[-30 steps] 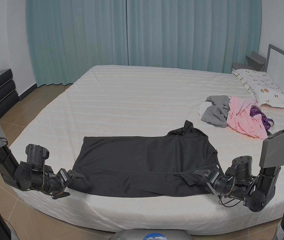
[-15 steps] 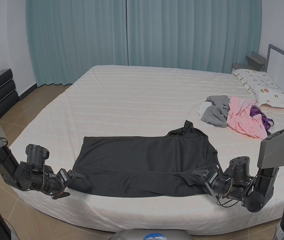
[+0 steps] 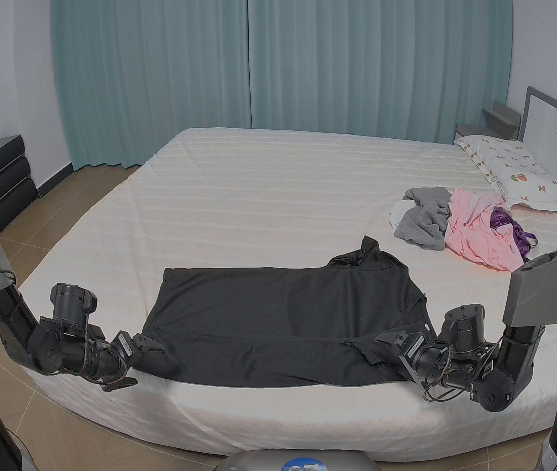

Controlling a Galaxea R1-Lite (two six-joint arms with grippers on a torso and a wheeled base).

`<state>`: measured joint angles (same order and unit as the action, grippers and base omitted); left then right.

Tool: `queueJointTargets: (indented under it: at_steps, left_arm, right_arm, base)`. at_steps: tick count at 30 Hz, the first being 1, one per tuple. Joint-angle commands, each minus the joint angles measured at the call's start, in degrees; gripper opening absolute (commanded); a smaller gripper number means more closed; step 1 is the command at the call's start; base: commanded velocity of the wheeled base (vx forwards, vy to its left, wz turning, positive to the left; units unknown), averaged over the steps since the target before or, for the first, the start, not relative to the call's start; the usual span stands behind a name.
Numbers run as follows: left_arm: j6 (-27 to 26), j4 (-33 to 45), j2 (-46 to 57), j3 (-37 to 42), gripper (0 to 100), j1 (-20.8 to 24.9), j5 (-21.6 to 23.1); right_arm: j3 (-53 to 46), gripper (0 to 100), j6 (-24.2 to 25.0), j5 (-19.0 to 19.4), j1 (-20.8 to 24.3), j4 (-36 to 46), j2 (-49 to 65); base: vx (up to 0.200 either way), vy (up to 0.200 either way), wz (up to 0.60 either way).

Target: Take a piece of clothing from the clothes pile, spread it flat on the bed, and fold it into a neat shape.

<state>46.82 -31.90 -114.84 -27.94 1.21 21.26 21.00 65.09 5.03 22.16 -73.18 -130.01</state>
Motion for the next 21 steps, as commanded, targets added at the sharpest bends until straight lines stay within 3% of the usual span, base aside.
queueJointTargets:
  at_steps: [1,6,21]
  left_arm:
    - [0.0,0.0,0.0,0.0,100,0.0,0.0]
    - [0.0,0.0,0.1,0.1,100,0.0,0.0]
    - [0.0,0.0,0.0,0.1,100,0.0,0.0]
  right_arm:
    - [3.4,100,0.0,-1.8,-0.1,2.6,-0.7]
    - [6.2,100,-0.8,-4.8,-0.1,5.9,-1.7]
    - [5.5,100,-1.5,-5.1,-0.4,8.5,-0.4]
  base:
    - [0.000,0.000,0.00]
    - [0.000,0.000,0.00]
    - [0.000,0.000,0.00]
